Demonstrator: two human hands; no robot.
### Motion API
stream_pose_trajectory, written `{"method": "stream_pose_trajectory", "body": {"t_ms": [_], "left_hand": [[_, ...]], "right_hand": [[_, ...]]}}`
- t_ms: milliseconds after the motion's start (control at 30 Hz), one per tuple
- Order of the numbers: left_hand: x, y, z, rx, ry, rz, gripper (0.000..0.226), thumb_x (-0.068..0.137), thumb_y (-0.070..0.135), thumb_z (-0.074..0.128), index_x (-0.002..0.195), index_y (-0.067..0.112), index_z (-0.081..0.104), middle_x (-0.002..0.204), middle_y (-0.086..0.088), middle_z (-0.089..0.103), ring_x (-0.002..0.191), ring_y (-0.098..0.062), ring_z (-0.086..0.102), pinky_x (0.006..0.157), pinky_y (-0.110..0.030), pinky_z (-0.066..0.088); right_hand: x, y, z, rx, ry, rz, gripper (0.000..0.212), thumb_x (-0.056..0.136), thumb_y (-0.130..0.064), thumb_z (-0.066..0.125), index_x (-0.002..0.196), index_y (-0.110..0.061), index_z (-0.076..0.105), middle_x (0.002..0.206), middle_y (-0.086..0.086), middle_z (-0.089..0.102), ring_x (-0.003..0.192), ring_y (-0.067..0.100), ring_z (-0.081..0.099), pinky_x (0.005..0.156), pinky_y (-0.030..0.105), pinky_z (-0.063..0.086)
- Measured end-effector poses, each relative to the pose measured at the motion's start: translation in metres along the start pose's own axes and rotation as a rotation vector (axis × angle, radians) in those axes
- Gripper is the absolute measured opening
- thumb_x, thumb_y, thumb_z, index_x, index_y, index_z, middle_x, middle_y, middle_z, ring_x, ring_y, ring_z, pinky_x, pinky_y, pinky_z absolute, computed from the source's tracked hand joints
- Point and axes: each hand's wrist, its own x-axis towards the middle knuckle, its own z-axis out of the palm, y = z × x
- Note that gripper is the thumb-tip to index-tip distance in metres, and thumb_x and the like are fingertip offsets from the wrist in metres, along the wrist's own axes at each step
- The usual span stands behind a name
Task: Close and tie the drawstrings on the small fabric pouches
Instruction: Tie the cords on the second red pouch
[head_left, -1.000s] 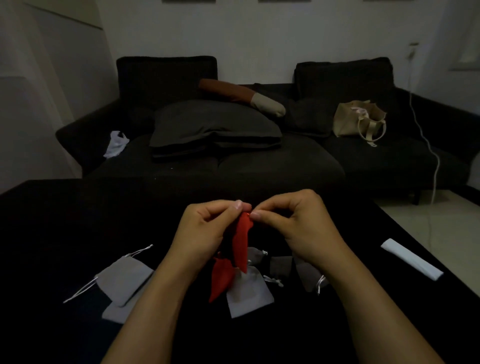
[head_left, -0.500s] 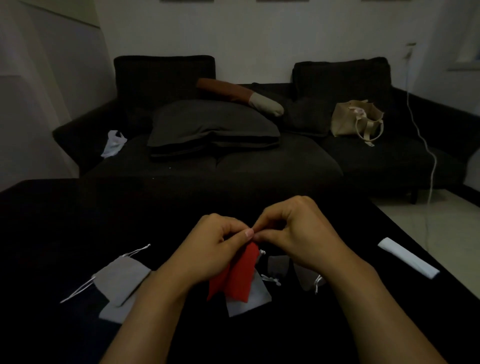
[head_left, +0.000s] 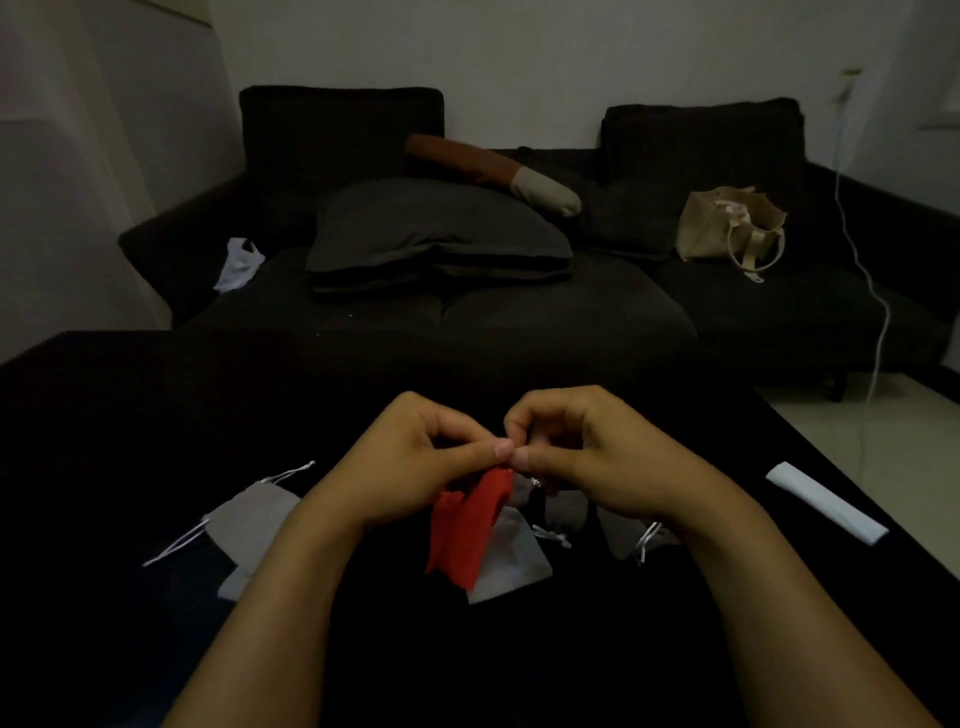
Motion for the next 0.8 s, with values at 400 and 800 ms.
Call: {"method": "stream_pose_trajectory", "body": {"t_ms": [400, 800], "left_hand": [[-0.004, 0.008, 0.008, -0.593, 0.186, -0.109, 0.009, 0.064, 0.011, 0.074, 0.072, 0.012, 0.077, 0.067, -0.007, 0.072, 0.058, -0.012, 0.069, 0.054, -0.019, 0.053], [0.005, 0.005, 0.011, -0.551, 0.353, -0.079, 0.020, 0.062, 0.012, 0.080, 0.082, 0.014, 0.078, 0.082, -0.013, 0.077, 0.074, -0.018, 0.074, 0.066, -0.022, 0.059]], "right_hand": [[0.004, -0.008, 0.000, 0.350, 0.015, -0.054, 0.001, 0.094, -0.008, 0.060, 0.093, -0.008, 0.059, 0.075, 0.016, 0.058, 0.068, 0.023, 0.054, 0.065, 0.029, 0.047], [-0.006, -0.007, -0.018, -0.044, 0.218, 0.071, 0.015, 0.077, -0.011, 0.079, 0.090, -0.019, 0.079, 0.078, -0.001, 0.076, 0.077, 0.005, 0.072, 0.077, 0.024, 0.057]]}}
